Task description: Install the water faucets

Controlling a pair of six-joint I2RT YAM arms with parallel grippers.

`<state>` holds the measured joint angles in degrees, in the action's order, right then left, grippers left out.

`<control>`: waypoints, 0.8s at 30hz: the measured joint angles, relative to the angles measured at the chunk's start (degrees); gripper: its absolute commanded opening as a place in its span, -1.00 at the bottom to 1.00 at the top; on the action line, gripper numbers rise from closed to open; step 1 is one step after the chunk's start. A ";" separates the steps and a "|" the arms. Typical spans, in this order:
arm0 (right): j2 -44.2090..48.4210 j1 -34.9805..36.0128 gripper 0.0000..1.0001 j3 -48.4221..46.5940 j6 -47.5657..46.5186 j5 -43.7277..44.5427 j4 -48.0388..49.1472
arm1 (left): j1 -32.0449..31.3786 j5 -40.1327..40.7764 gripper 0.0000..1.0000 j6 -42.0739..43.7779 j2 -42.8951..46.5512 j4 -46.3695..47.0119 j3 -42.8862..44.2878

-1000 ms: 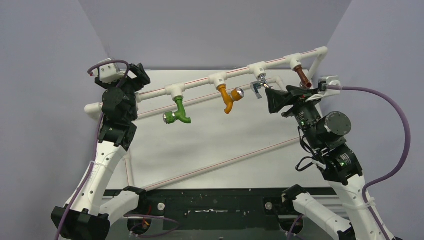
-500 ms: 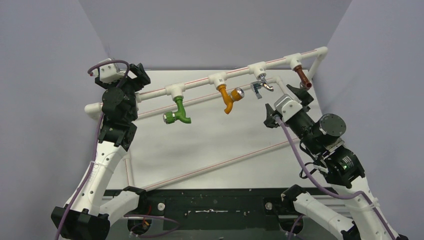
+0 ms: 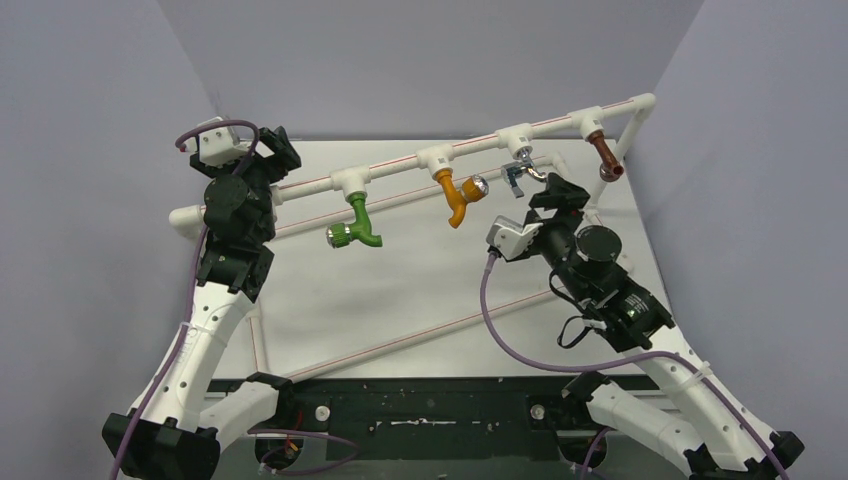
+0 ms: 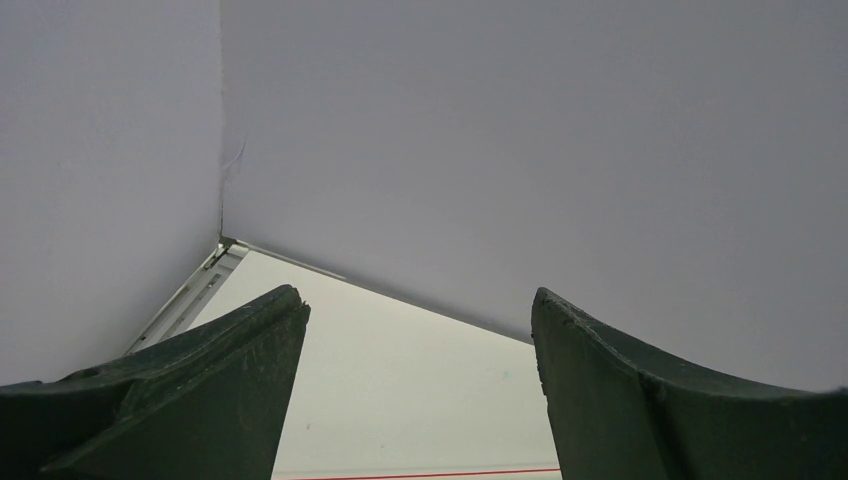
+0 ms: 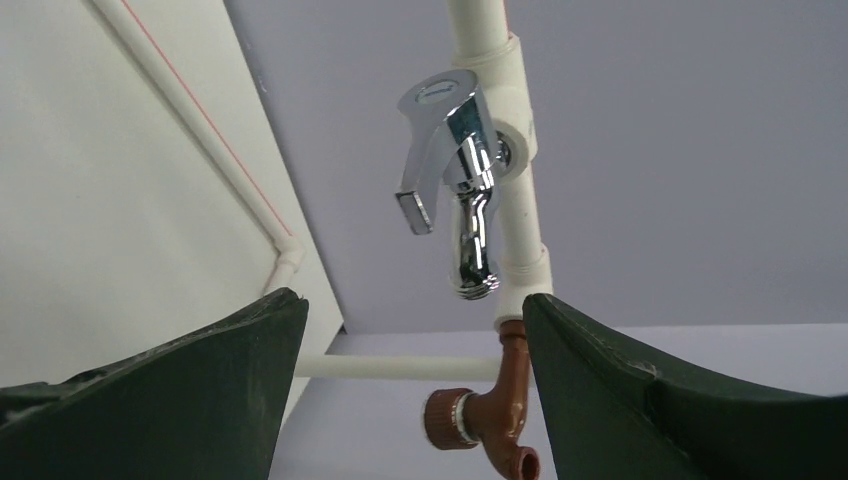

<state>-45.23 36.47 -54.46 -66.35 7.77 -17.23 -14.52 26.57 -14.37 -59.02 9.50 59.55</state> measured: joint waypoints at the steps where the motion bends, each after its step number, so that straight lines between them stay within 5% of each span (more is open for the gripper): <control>1: -0.31 0.00 0.62 0.15 -1.16 0.15 0.98 | 0.00 0.00 0.61 0.00 0.00 0.00 0.00; 15: -7.72 -0.76 0.50 0.26 -8.85 1.40 18.69 | -0.07 0.02 0.60 0.00 0.09 0.00 0.00; 24: -9.62 -4.31 0.21 0.66 -5.60 0.50 21.66 | -0.39 0.20 0.60 0.22 0.09 0.00 -0.04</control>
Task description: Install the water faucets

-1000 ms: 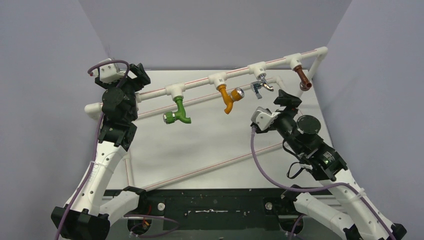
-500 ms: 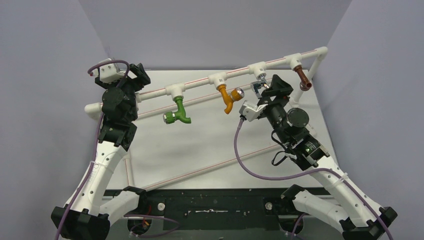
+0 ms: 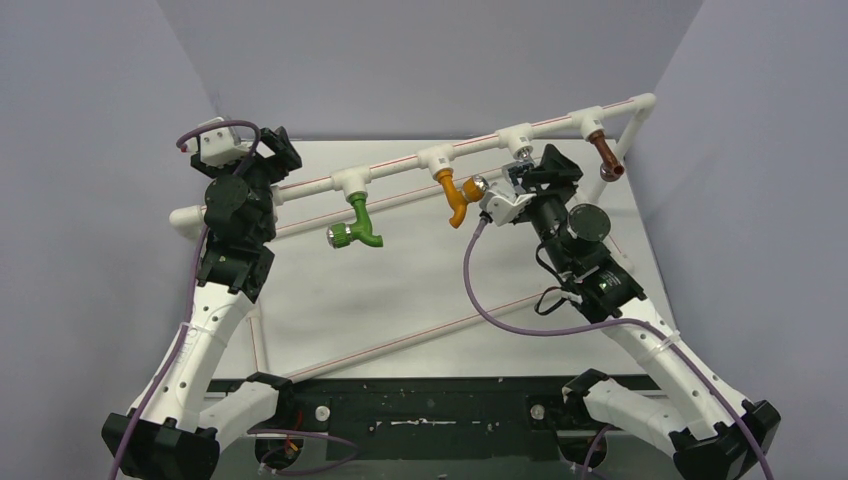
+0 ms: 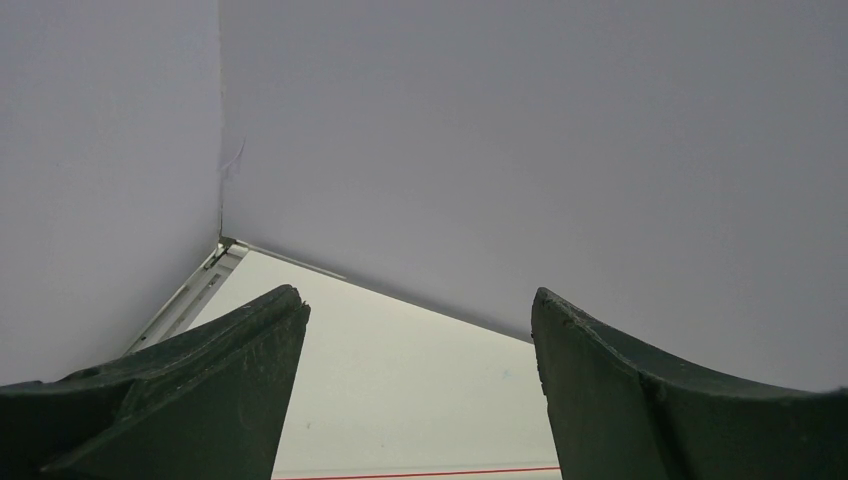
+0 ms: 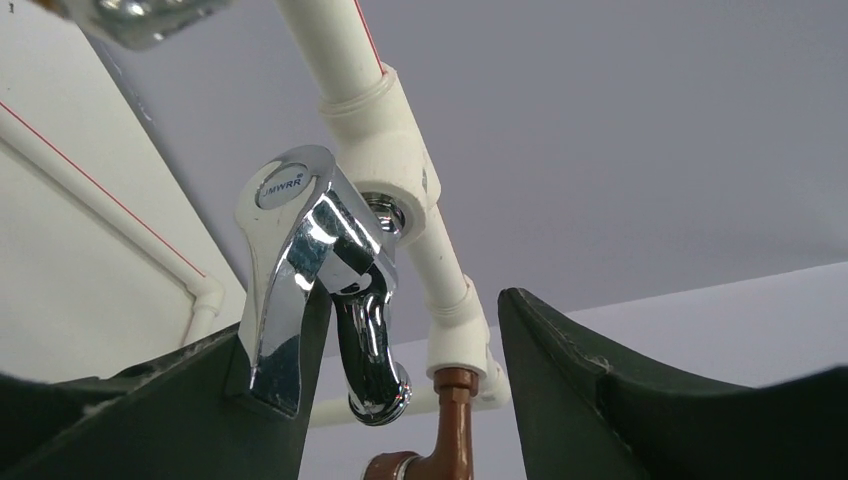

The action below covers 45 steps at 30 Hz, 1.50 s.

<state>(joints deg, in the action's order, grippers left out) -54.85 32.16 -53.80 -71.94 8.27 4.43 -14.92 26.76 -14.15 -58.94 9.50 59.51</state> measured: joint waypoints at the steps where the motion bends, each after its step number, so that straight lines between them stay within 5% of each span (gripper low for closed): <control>1: 0.00 -0.42 0.14 0.22 0.90 -0.55 0.35 | 0.00 0.00 0.60 0.00 0.00 0.00 0.00; 13: -0.33 -2.78 -1.00 2.32 9.97 -5.51 2.36 | -0.07 0.00 0.60 0.26 0.00 0.04 0.00; 26: -0.11 -3.65 -1.00 3.61 33.83 -4.20 7.80 | -0.07 0.00 0.60 0.28 0.00 0.02 0.02; 45: -0.09 -3.63 -1.00 6.95 104.74 10.25 15.74 | -0.13 -0.04 0.60 0.15 -0.11 0.02 0.07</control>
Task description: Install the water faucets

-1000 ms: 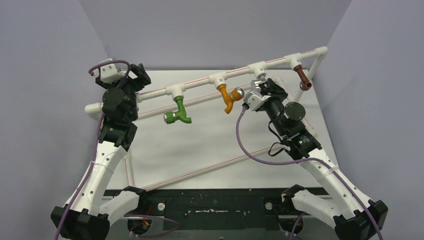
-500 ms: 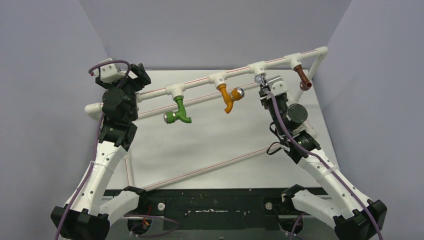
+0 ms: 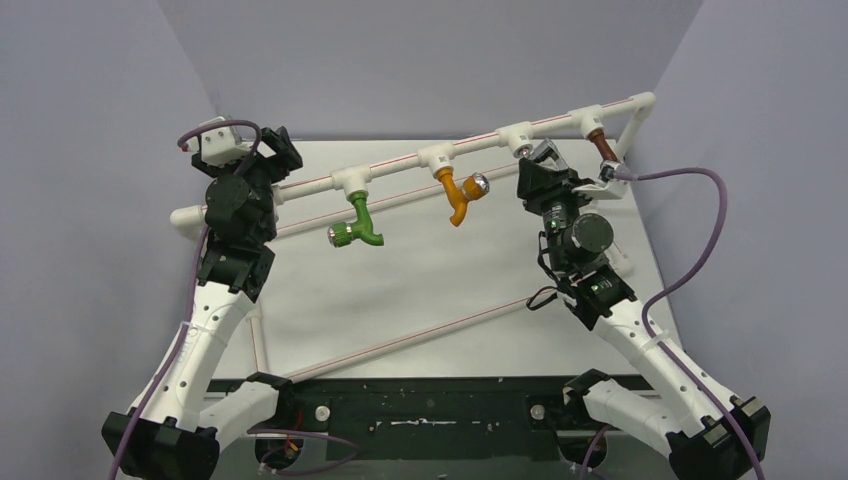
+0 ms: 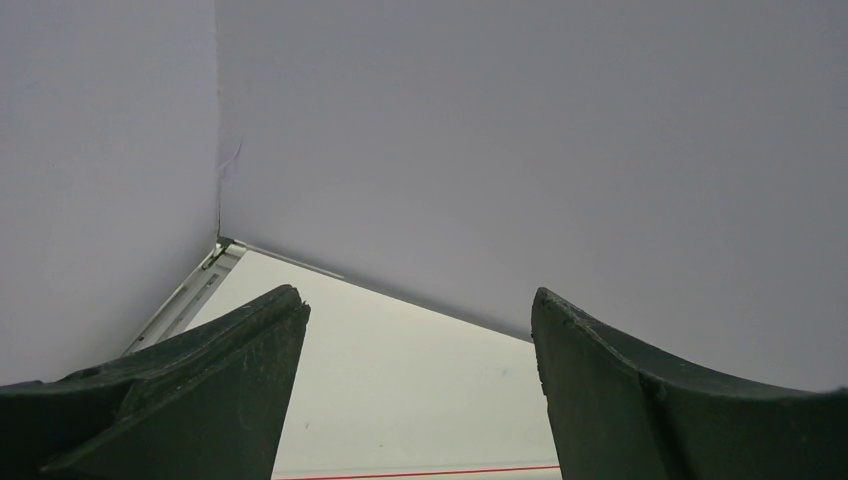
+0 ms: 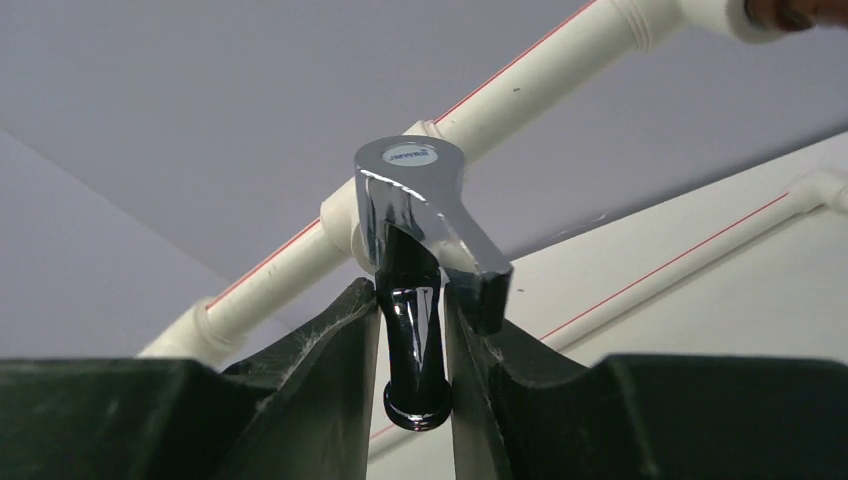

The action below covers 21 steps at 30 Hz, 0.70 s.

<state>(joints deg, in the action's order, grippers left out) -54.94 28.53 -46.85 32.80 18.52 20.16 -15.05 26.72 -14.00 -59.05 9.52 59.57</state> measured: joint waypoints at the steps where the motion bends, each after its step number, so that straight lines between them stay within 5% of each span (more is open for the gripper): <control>1: -0.02 0.00 -1.00 0.04 3.63 0.68 -0.02 | 0.00 0.00 0.60 -0.04 0.00 0.00 0.02; 14: -1.29 -1.29 -1.00 1.44 42.01 2.84 -0.46 | -0.04 -0.09 0.60 -0.20 -0.13 0.11 0.07; 21: -2.34 -2.29 -1.00 1.44 52.96 1.27 -0.55 | -0.07 0.02 0.60 -0.46 -0.22 0.35 0.07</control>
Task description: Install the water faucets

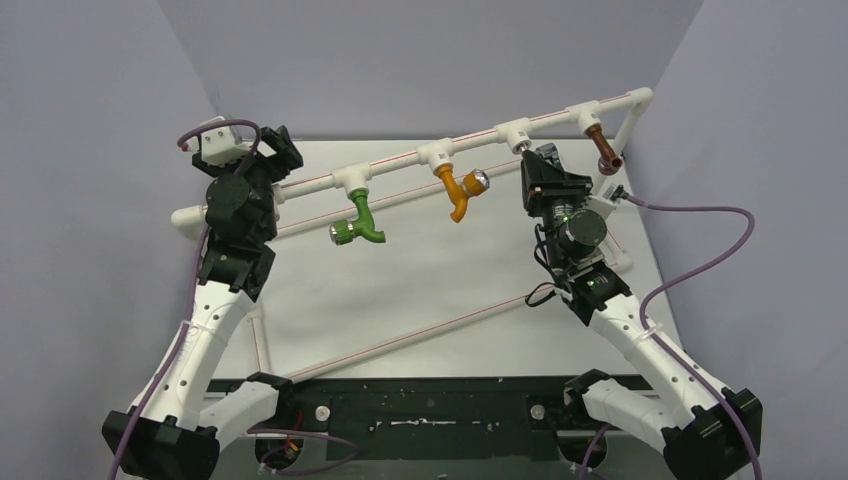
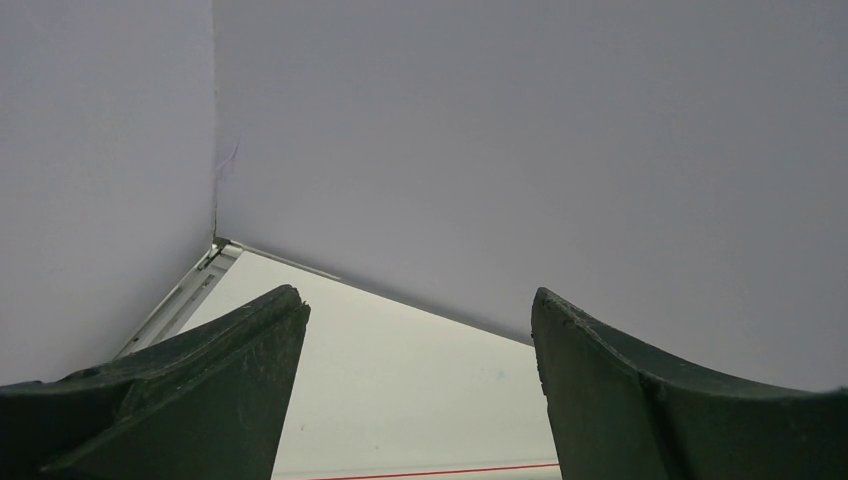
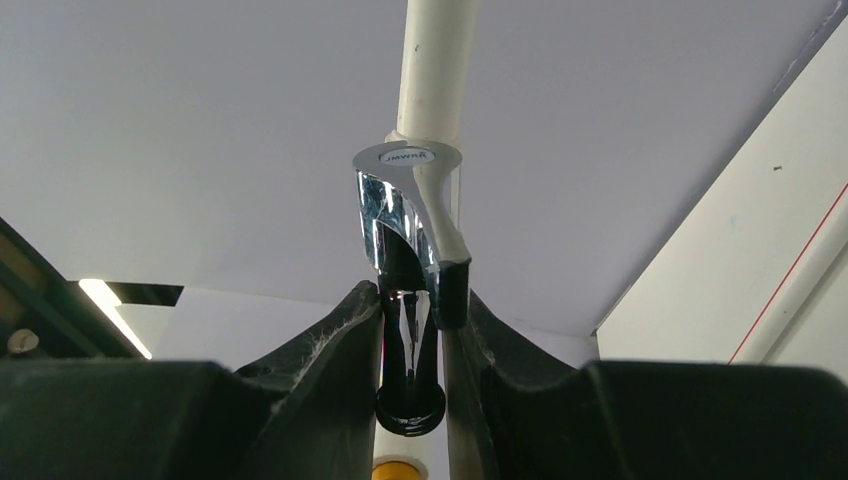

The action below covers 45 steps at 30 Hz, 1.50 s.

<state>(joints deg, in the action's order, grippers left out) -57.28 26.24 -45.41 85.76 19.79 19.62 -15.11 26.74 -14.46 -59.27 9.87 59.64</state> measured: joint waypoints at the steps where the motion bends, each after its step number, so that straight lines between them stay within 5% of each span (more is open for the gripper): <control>1: 0.04 -0.02 -1.00 0.02 0.61 -0.15 -0.07 | 0.00 0.00 0.60 0.00 0.00 0.00 0.00; 3: 0.24 -0.02 -0.98 0.22 1.46 -0.35 -0.17 | 0.00 -0.02 0.60 0.00 0.00 0.00 0.00; 9: 0.98 -0.31 -0.01 0.33 1.79 -0.94 -1.25 | -0.02 -0.15 0.60 0.02 0.00 -0.07 0.00; 16: 3.10 -0.76 0.45 0.33 -0.22 -1.27 -3.06 | -0.02 -0.15 0.60 0.04 0.04 -0.24 -0.02; 31: 14.32 -0.76 0.56 -0.22 -13.86 -3.85 -15.98 | -0.02 -0.17 0.60 0.04 0.04 -0.24 -0.02; 45: 18.62 -0.76 0.54 -7.21 -60.28 -10.25 -24.09 | -0.02 -0.17 0.60 0.04 0.04 -0.24 -0.02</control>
<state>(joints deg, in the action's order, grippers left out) -38.65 25.47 -52.62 25.47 9.54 -4.47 -15.14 26.57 -14.41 -59.22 9.63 59.61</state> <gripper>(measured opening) 0.768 0.801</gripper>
